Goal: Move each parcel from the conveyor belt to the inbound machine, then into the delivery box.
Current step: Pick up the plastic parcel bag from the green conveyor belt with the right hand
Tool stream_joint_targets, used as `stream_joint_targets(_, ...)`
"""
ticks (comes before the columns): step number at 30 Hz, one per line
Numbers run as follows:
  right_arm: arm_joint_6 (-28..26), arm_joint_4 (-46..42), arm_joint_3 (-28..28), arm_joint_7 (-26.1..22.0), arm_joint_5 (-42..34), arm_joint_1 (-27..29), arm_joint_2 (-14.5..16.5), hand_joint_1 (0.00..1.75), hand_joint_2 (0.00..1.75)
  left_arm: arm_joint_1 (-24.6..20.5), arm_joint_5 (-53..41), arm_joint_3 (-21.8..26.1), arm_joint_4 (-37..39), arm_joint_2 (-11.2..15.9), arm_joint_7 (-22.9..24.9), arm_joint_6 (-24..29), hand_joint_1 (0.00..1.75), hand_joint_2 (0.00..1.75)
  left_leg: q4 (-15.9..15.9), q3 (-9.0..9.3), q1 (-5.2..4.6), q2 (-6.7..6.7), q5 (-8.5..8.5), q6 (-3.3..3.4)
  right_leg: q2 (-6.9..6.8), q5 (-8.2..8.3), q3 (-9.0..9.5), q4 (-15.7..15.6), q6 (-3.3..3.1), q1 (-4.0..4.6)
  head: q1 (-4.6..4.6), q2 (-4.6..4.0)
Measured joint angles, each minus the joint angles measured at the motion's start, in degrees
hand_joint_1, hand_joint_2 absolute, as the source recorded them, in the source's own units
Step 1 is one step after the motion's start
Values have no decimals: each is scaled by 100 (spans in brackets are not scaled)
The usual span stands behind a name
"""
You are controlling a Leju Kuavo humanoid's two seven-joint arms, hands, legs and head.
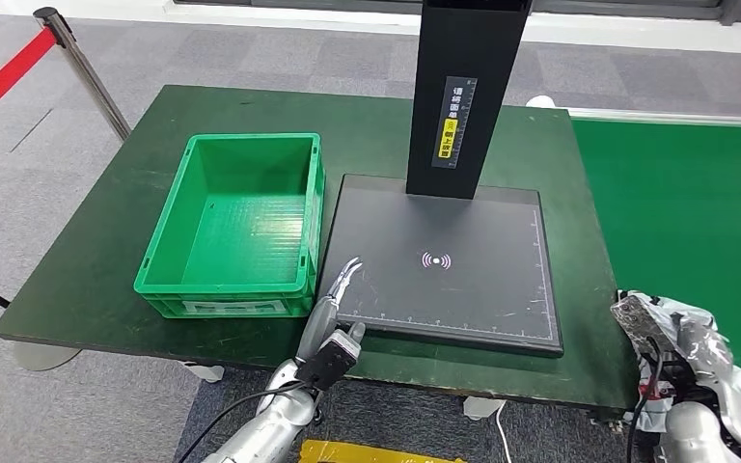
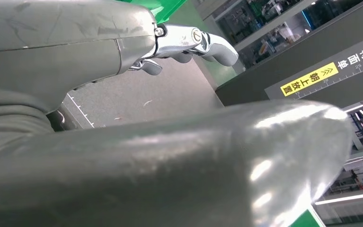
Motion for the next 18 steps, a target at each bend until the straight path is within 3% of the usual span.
stream_joint_targets(18,-8,-83,0,3,0,21,41,175,175,0,-3,1,-1,0,0,1,0,0,0,-3,-1,0,0,0,0,0,-4,0,0,-1,0,0)
